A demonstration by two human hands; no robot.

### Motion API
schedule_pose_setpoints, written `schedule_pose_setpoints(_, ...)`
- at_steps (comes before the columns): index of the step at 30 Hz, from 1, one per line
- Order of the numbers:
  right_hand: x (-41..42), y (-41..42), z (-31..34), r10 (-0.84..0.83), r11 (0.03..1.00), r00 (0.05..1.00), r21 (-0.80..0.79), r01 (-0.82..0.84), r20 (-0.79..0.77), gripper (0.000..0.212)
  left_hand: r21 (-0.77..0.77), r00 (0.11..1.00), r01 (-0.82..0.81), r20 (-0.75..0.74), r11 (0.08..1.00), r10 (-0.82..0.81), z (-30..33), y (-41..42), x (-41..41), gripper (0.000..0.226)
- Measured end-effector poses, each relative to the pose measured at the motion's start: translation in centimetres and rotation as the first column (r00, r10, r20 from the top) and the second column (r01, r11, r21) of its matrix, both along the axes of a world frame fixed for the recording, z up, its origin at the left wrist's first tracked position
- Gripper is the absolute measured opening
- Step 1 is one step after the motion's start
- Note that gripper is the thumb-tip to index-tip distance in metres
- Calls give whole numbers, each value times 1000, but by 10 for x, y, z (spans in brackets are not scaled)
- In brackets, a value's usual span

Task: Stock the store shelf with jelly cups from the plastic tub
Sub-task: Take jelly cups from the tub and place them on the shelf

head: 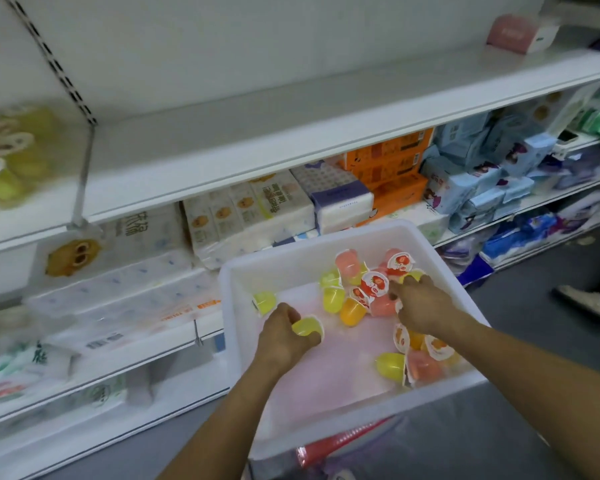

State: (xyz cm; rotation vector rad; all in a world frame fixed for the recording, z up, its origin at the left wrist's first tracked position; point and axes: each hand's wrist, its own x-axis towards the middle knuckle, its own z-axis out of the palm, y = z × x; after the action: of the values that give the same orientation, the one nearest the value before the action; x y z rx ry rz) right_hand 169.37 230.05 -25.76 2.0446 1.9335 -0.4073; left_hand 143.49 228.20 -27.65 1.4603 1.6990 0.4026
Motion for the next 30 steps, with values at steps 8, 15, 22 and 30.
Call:
schedule_pose_setpoints(8, -19, -4, -8, 3, 1000, 989, -30, 1, 145, 59, -37, 979, -123, 159, 992, 127, 21, -2, -39, 37)
schedule_pose_setpoints(15, -32, -8, 20, -48, 998, 987, 43, 56, -154, 39, -78, 912, -211, 343, 974, 224, 32, -10, -45, 31)
schedule_pose_setpoints(22, -102, 6, 82, -504, 824, -121, -518, 228, -855, 21, -71, 788, -307, 541, 949, 295, 74, -16, -64, 32)
schedule_pose_setpoints(30, -229, 30, 151, -415, 909, -331, -404, -102, -848, 20, 100, 705, -511, 617, 854, 350, 142, -20, -144, 17)
